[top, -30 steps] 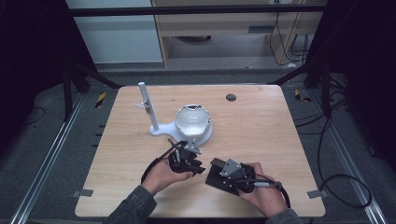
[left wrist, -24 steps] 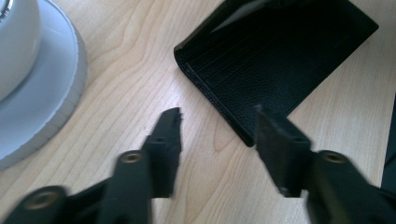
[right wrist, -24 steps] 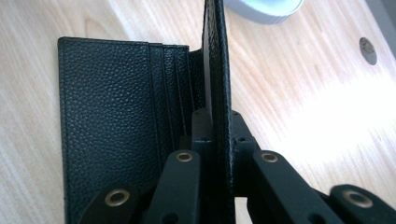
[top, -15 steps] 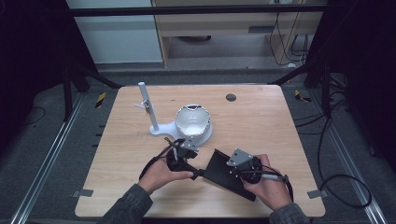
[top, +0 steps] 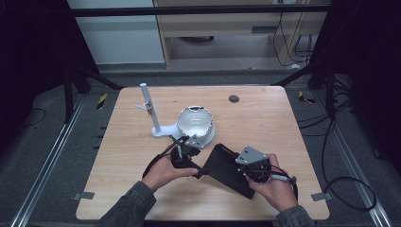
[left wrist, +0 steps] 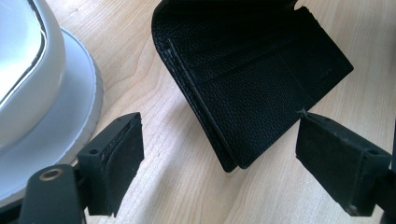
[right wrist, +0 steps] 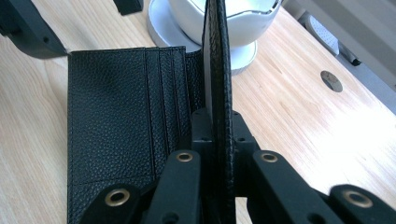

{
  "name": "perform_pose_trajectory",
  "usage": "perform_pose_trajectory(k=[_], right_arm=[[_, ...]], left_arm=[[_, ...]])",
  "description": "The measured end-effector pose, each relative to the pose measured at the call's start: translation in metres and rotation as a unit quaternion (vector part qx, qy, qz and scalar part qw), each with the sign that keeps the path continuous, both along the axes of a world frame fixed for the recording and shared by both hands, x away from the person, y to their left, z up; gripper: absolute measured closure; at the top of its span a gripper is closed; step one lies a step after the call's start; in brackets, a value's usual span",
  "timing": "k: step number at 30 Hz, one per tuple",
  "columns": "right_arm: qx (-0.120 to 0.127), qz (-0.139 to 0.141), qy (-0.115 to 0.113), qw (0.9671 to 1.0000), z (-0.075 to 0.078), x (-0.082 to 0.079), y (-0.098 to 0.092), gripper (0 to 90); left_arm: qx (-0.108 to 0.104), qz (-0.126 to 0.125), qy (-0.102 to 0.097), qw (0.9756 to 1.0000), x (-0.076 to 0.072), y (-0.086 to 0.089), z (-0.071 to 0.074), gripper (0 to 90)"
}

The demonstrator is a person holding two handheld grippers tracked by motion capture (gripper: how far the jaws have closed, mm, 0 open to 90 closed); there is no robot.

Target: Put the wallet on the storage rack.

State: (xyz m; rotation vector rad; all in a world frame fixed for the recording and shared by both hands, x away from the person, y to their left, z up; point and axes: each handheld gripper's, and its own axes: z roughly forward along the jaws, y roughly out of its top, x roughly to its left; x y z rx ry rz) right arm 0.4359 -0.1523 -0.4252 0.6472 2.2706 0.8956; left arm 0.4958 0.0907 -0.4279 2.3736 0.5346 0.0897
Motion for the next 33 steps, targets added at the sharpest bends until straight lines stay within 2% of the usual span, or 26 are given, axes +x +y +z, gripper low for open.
perform_pose_trajectory(k=[5,8,14,24,33], right_arm=[[0.005,0.002,-0.002,1.0,0.001,0.0,0.0,85.0],[0.008,0.001,-0.005,1.0,0.002,0.0,-0.001,85.0],[0.017,0.001,-0.01,0.9998,0.004,-0.001,-0.002,85.1],[0.031,-0.001,-0.021,0.9993,0.009,-0.002,-0.004,85.0],[0.039,0.0,-0.028,0.9989,0.011,-0.003,-0.003,85.0]], left_arm=[[-0.01,0.002,0.011,0.9999,0.004,-0.003,-0.001,15.1],[-0.005,-0.006,0.01,0.9999,0.004,-0.006,-0.001,15.1],[-0.008,-0.005,0.005,0.9999,0.003,-0.01,0.002,15.1],[-0.006,-0.006,-0.003,1.0,0.004,-0.007,0.011,15.9],[-0.005,-0.006,-0.002,1.0,0.003,-0.007,0.014,15.9]])
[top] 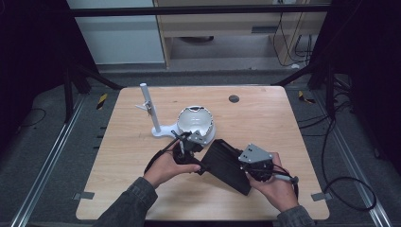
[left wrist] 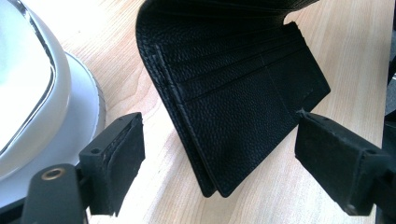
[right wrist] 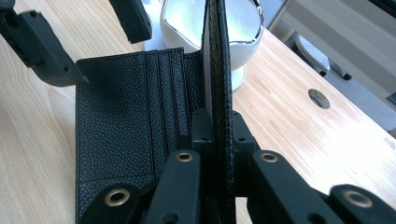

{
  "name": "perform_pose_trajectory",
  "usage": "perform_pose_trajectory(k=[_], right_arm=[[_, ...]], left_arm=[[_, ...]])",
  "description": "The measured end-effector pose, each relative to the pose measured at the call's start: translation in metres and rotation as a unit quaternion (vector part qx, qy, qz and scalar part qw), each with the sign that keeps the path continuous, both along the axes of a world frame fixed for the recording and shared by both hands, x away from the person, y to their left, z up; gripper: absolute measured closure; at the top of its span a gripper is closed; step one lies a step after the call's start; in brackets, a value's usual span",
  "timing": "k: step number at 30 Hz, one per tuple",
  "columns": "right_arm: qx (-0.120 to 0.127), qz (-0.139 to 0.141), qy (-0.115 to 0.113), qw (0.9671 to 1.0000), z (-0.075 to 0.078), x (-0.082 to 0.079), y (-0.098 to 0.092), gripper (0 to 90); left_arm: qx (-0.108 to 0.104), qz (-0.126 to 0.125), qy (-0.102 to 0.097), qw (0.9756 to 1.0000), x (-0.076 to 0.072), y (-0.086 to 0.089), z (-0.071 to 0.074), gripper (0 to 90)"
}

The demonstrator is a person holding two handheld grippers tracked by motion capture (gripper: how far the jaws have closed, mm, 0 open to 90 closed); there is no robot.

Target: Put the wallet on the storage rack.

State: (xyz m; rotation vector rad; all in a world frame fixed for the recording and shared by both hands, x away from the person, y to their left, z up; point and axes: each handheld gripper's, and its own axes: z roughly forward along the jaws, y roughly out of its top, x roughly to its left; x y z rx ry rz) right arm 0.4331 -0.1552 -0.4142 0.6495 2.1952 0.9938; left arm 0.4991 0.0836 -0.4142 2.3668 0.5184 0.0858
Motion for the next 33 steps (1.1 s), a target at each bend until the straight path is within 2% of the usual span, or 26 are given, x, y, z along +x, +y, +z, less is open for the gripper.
perform_pose_trajectory(k=[7,17,21,27,29,33], right_arm=[[0.007,0.0,-0.005,1.0,0.002,-0.001,0.0,85.0],[0.019,0.003,-0.015,0.9997,0.005,-0.002,-0.001,85.0],[0.027,0.002,-0.02,0.9994,0.007,-0.003,-0.001,85.0],[0.033,0.003,-0.025,0.9992,0.009,-0.003,-0.002,85.0],[0.033,0.005,-0.027,0.9991,0.009,-0.004,-0.002,85.0],[0.036,0.008,-0.03,0.9989,0.01,-0.005,-0.002,85.0]], left_arm=[[-0.002,0.002,0.004,1.0,0.0,-0.002,-0.001,17.3],[0.008,-0.002,0.01,0.9999,0.005,-0.006,-0.007,21.3],[0.001,0.002,0.017,0.9999,0.008,-0.007,-0.007,23.7],[-0.014,0.001,0.03,0.9994,0.014,-0.009,-0.003,36.2],[-0.007,-0.003,0.033,0.9994,0.015,-0.01,-0.002,41.1],[-0.018,0.001,0.05,0.9986,0.018,-0.009,-0.001,50.7]])
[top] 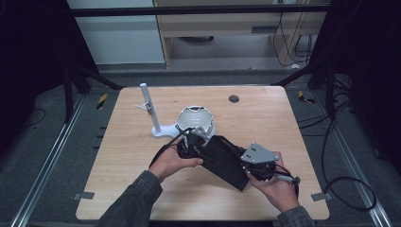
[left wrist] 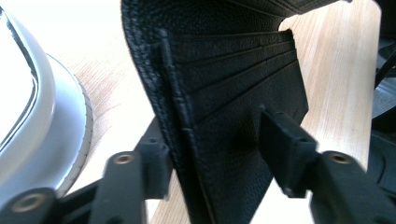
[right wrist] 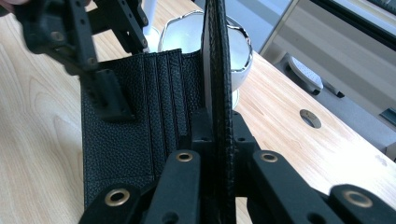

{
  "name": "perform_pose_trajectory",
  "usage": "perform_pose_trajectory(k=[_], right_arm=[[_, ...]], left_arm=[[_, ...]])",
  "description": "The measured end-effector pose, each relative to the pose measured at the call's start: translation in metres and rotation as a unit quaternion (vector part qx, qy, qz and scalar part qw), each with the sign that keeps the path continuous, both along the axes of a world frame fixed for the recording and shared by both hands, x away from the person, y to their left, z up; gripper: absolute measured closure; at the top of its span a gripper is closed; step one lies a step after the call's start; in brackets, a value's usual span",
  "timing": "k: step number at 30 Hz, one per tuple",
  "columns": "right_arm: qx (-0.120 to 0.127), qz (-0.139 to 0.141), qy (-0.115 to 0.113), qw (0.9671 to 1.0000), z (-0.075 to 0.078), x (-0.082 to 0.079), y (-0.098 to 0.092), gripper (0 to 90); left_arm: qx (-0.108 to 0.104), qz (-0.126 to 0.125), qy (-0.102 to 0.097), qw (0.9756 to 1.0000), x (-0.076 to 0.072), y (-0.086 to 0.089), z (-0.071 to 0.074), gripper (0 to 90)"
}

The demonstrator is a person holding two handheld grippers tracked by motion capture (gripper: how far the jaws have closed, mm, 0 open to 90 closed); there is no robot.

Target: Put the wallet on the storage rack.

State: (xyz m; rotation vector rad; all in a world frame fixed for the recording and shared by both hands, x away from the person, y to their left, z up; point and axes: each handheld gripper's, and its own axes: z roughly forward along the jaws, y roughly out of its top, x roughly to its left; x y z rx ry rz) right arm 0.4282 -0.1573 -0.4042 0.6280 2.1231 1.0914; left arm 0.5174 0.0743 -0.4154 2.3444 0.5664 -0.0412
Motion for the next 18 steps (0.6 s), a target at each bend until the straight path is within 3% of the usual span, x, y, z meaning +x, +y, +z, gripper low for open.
perform_pose_trajectory(k=[5,8,13,18], right_arm=[[0.005,0.008,0.0,1.0,-0.001,-0.001,-0.001,84.8],[0.002,0.015,0.001,0.9999,-0.003,-0.003,-0.001,83.7],[0.001,0.023,0.005,0.9997,-0.007,-0.005,0.002,72.2],[-0.007,0.021,0.016,0.9996,-0.011,-0.005,0.009,51.8]], left_arm=[[-0.03,-0.002,0.034,0.999,0.002,0.007,0.007,69.2],[-0.031,0.003,0.038,0.9988,0.001,0.009,0.013,78.0],[-0.025,0.006,0.017,0.9995,-0.002,0.008,0.029,80.4],[-0.008,0.005,-0.004,0.9999,-0.003,0.005,0.043,80.7]])
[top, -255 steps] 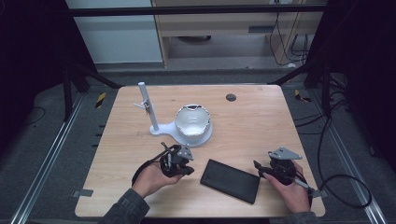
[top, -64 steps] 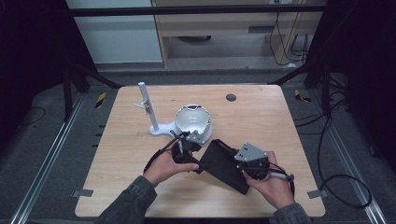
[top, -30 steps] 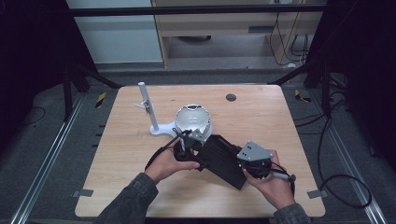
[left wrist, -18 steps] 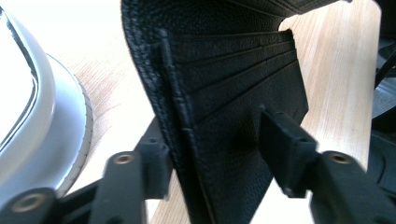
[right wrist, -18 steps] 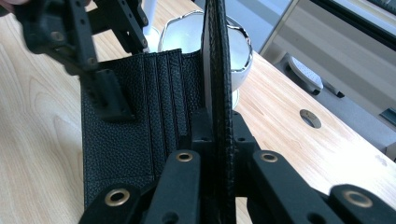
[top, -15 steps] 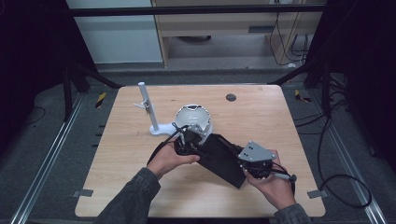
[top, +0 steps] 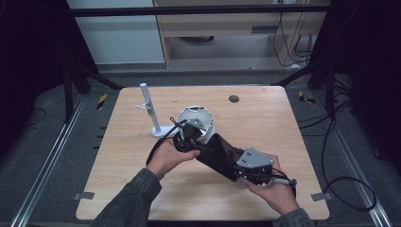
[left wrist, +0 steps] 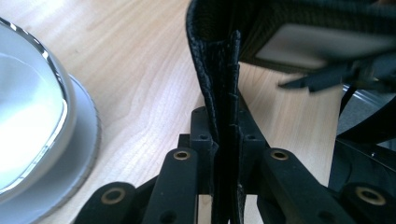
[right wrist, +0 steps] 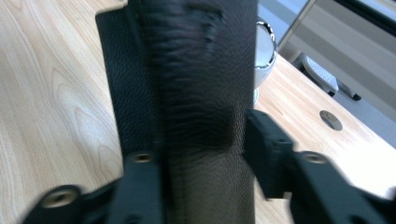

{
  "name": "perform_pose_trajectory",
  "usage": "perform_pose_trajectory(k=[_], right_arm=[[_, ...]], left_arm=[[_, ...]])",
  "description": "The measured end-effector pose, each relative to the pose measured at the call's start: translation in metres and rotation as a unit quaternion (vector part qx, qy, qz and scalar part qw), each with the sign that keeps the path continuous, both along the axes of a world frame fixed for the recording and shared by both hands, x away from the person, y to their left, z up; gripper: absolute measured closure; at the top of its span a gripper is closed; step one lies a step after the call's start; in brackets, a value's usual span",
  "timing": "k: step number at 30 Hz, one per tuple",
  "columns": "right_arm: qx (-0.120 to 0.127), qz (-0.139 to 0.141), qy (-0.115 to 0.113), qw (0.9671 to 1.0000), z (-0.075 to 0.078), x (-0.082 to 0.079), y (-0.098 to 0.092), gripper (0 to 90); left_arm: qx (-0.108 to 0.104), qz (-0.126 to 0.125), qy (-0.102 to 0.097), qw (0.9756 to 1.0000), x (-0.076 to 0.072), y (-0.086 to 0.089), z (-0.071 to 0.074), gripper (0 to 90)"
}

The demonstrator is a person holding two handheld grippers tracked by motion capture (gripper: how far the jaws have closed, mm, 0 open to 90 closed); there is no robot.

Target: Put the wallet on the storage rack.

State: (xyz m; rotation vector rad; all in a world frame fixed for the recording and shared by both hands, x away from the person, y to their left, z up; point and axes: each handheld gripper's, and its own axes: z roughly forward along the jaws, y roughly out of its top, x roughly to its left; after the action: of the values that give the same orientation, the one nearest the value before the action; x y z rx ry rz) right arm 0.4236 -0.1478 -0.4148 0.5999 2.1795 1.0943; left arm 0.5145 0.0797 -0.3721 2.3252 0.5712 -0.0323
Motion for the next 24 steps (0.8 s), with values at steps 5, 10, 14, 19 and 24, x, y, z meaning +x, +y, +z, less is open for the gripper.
perform_pose_trajectory(k=[5,10,14,19,24], right_arm=[[0.005,-0.006,0.017,0.9998,-0.007,0.0,0.001,30.8],[0.007,-0.003,0.032,0.9995,-0.015,-0.001,0.0,20.4],[0.011,0.001,0.041,0.9991,-0.021,-0.001,-0.002,16.8],[0.013,0.0,0.05,0.9986,-0.028,-0.001,-0.007,15.0],[0.018,-0.02,0.06,0.9979,-0.037,0.004,-0.016,13.9]], left_arm=[[0.012,0.004,-0.012,0.9998,0.001,-0.001,0.01,80.8],[0.023,0.007,-0.019,0.9995,0.002,0.0,0.017,80.9],[0.028,0.011,-0.024,0.9992,0.001,0.0,0.022,81.0],[0.038,0.011,-0.031,0.9987,0.002,0.001,0.028,81.0],[0.041,0.015,-0.034,0.9984,0.002,0.004,0.032,81.0]])
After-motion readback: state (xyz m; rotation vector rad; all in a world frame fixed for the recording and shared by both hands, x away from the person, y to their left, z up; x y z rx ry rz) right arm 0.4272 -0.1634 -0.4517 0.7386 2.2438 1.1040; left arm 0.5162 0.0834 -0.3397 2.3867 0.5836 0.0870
